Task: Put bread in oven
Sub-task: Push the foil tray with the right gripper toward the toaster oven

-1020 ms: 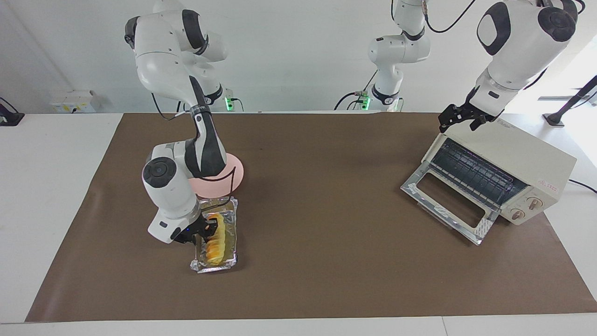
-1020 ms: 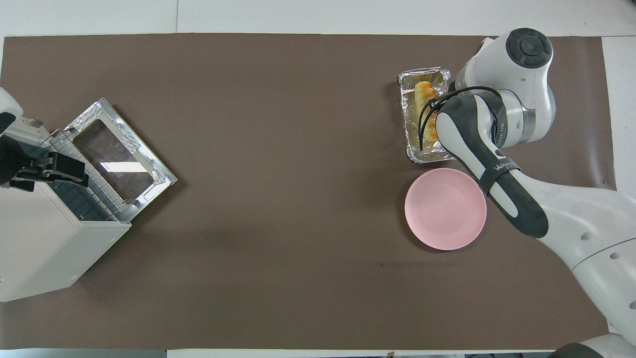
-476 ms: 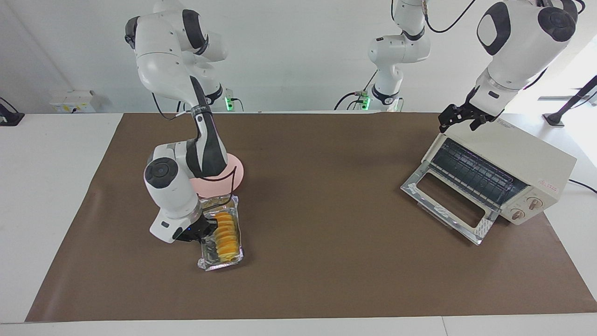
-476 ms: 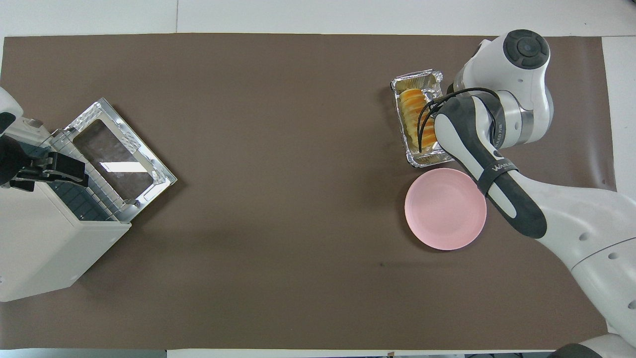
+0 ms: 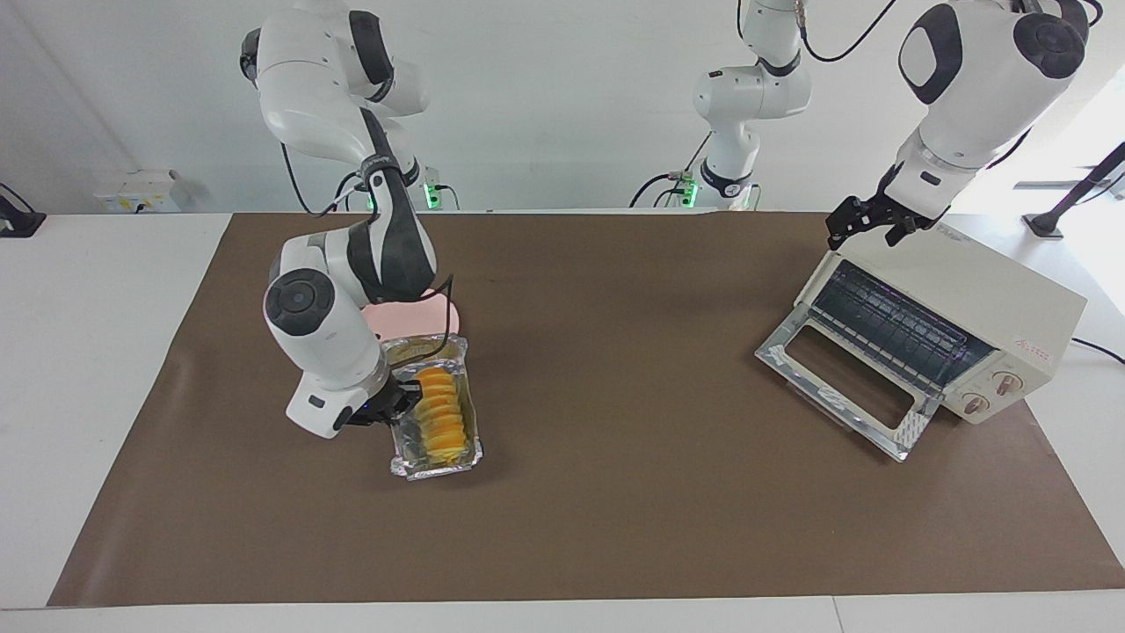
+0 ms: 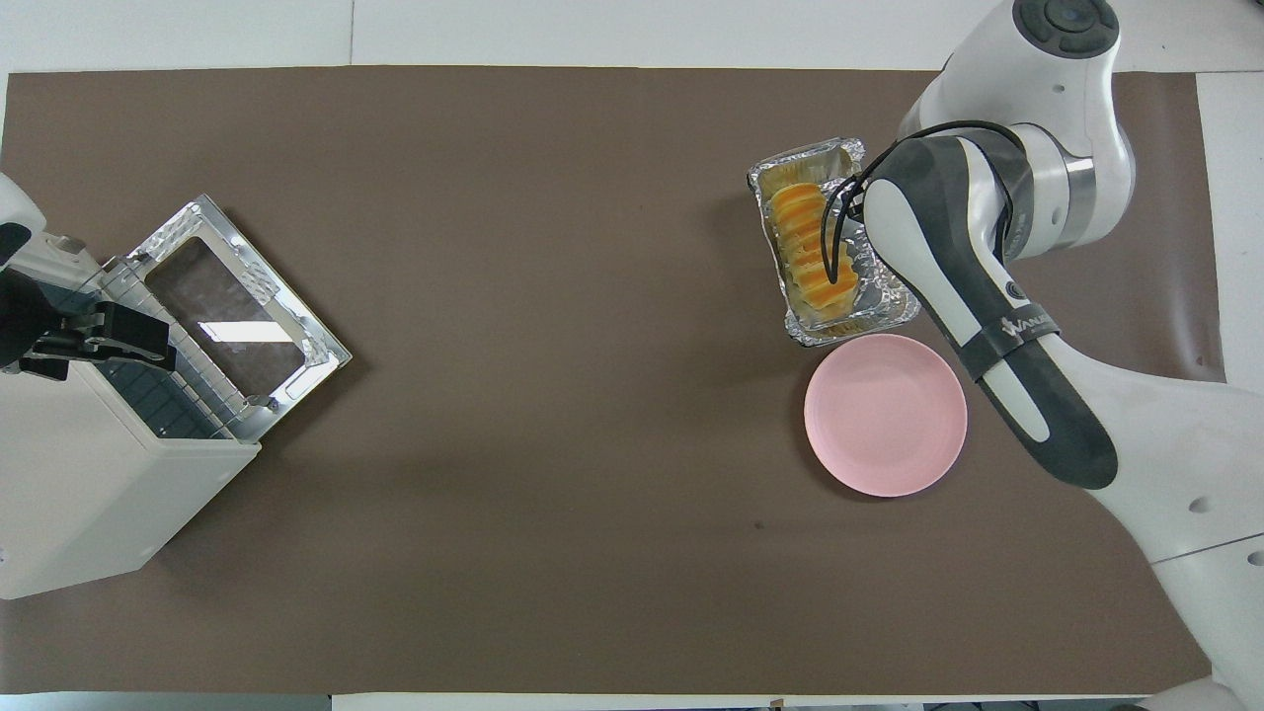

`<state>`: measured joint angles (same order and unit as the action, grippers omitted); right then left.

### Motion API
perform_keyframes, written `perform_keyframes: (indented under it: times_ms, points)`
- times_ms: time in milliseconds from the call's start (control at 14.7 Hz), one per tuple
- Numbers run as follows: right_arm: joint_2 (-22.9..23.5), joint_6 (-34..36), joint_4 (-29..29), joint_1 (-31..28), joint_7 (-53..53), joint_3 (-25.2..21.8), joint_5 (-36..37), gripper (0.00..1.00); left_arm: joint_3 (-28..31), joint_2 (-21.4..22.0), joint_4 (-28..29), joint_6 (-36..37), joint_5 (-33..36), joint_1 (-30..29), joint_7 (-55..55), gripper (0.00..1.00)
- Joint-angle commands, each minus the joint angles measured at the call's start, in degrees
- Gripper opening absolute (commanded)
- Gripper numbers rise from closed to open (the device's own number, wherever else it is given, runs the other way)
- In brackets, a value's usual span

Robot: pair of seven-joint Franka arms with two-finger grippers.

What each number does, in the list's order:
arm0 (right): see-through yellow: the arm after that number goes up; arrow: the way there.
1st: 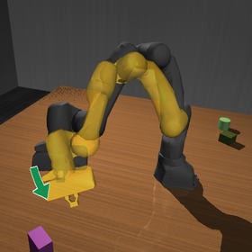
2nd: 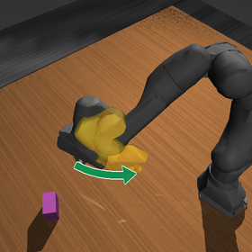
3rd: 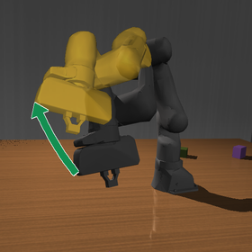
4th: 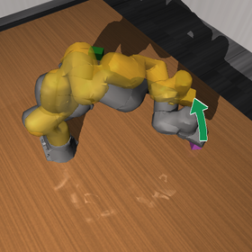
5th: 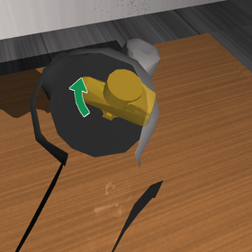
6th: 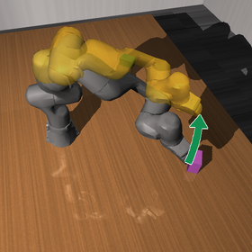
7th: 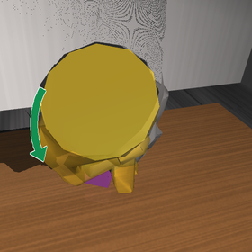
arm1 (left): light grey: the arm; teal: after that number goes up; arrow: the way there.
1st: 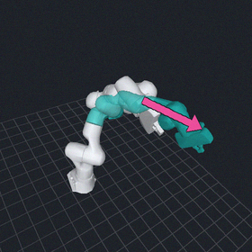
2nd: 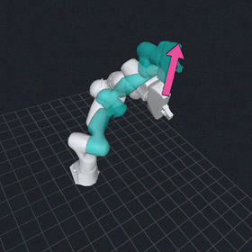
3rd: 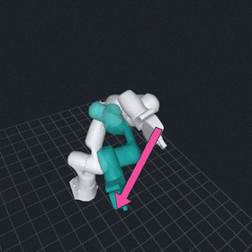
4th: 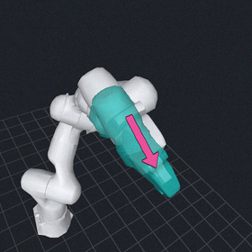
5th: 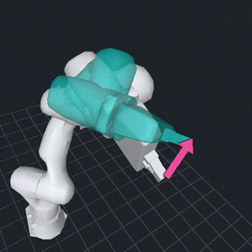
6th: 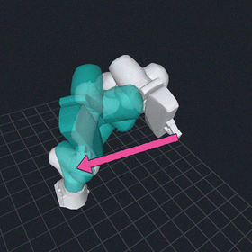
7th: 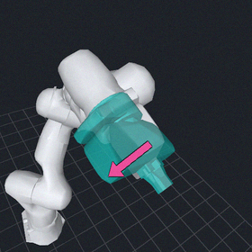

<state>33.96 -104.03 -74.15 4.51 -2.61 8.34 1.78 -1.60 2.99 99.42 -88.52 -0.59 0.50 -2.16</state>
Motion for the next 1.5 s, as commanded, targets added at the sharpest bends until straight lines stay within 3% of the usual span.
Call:
perform_keyframes:
  times_ms: [0,340,612,1088,1429]
  points:
    - [0.23,5.92,5.41,6.27,11.17,0.09,-0.99,0.00,0.02,0.79,0.77,-0.87,1.03,0.03,-0.12,1.00]
    - [0.32,4.63,5.60,17.71,28.69,0.10,-2.03,0.00,0.02,0.71,0.77,-0.87,1.03,0.03,-0.21,1.00]
    - [0.67,-3.26,1.74,22.99,38.10,0.10,-2.92,0.00,0.02,0.71,0.77,-0.87,1.03,0.03,-0.21,1.00]
    - [-3.37,-22.25,-15.21,24.58,36.28,0.18,-2.83,0.00,0.02,0.71,0.77,-0.87,1.03,-0.06,-0.21,1.00]
    - [-4.95,-30.24,-21.54,24.67,33.72,0.10,-2.74,0.00,0.02,0.79,0.77,-0.87,1.03,-0.06,-0.21,1.00]
